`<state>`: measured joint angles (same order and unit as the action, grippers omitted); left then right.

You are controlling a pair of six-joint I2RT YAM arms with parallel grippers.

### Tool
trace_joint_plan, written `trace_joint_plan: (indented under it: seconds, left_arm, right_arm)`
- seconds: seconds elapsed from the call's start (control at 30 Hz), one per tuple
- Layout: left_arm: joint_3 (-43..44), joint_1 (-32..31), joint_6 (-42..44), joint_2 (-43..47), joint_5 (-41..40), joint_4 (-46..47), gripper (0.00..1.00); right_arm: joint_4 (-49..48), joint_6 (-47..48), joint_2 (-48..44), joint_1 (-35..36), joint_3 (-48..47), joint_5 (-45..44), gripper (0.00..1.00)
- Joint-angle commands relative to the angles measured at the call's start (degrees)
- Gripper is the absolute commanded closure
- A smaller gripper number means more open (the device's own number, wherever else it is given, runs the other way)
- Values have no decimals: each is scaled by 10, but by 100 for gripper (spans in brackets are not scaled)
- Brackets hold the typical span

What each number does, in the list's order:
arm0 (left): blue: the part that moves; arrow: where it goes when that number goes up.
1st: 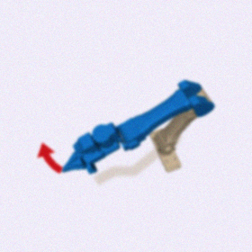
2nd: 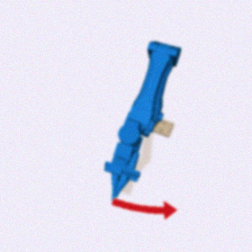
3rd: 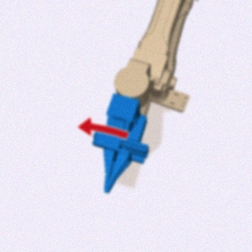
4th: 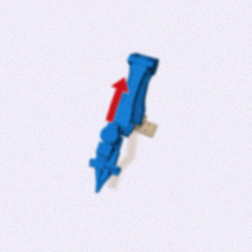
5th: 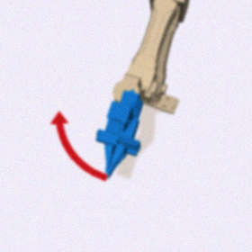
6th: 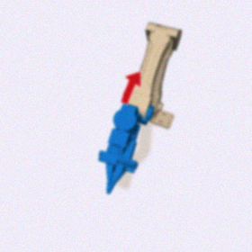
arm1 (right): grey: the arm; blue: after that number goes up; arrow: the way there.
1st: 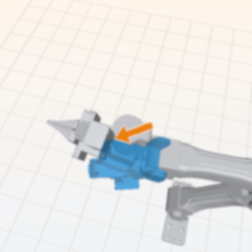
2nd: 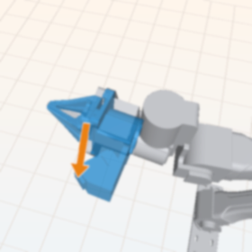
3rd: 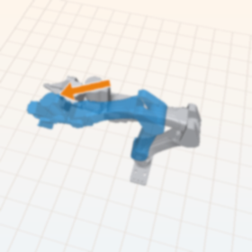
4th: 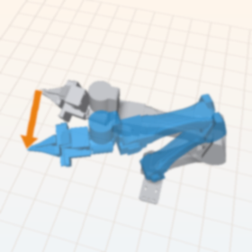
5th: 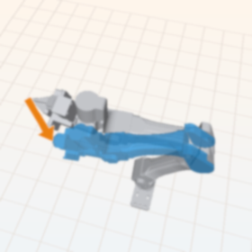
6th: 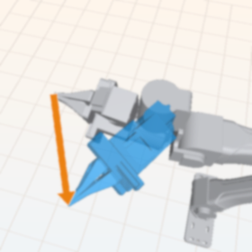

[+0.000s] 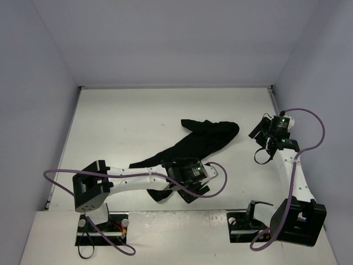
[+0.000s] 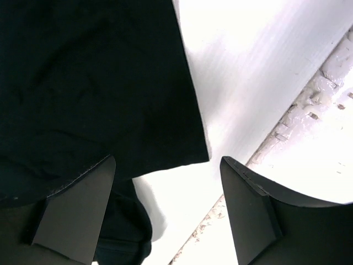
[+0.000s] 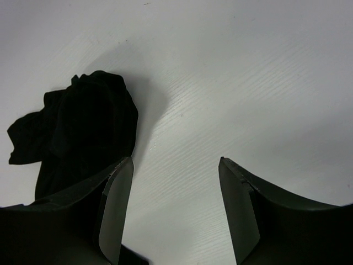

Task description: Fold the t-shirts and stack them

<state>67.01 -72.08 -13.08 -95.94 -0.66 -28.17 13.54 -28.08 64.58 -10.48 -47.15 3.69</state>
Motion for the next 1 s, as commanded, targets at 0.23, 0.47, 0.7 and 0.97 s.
trace_joint_plan:
  seconds: [0.23,0.47,0.7,0.97]
  left_arm:
    - [17,-7,-17,-50,22,-8,27]
    - [3,-5,-35,-80,39,-9,32]
    - [-26,26,-46,-74,30,-19,91]
    - [57,138,-9,124,-54,-158,100]
  right_arm:
    - [-12,-1,-25,-2,3,26,39]
    - [-12,-2,-32,-1,14,32,38]
    - [-13,3,2,25,-19,19,38]
    - [-17,66,129,163,-168,-16,39]
